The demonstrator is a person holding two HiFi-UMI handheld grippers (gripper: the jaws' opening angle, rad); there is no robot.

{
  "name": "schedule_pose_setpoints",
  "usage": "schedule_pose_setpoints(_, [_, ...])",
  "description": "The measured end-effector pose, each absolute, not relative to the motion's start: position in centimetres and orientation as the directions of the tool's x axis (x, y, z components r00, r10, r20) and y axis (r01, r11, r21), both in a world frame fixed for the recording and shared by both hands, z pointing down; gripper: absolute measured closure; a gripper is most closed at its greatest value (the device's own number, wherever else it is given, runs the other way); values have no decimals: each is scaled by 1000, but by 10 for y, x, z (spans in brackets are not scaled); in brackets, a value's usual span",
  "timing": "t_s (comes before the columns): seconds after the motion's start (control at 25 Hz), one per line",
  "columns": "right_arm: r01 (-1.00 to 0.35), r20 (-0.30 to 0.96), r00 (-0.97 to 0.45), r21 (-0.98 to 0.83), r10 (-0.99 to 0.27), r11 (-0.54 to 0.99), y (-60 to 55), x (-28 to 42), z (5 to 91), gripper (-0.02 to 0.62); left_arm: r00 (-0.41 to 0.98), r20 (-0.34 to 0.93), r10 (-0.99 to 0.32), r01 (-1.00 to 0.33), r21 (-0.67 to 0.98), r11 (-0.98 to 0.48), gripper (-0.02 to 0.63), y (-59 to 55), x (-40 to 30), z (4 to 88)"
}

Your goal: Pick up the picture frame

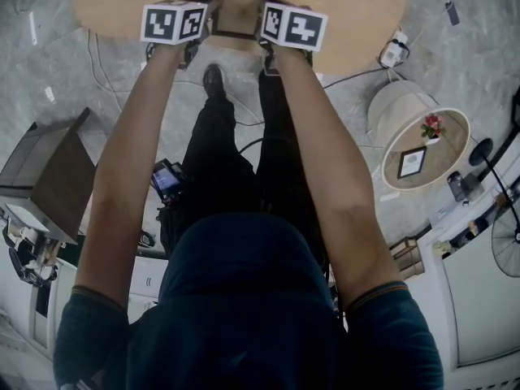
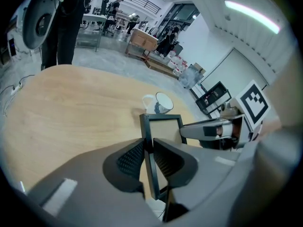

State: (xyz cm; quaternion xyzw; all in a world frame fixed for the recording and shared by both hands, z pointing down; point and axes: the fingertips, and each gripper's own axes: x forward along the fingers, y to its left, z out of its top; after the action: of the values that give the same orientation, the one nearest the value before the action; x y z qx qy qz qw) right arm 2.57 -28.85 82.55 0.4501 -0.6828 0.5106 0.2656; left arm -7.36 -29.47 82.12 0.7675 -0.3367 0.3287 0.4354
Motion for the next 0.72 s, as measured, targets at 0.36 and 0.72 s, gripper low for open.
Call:
schedule_pose_setpoints(0.36, [-887,772,-448,-447,-452,116,-311,21,724,531,585,741,-330,-789,426,-443,552,-319,-79,722])
schedule_pose_setpoints(0.72, [-889,664,-439,-416,-605,188,-328,18,595,531,623,630,-464,-765,369,-527,552,-336,-84,594])
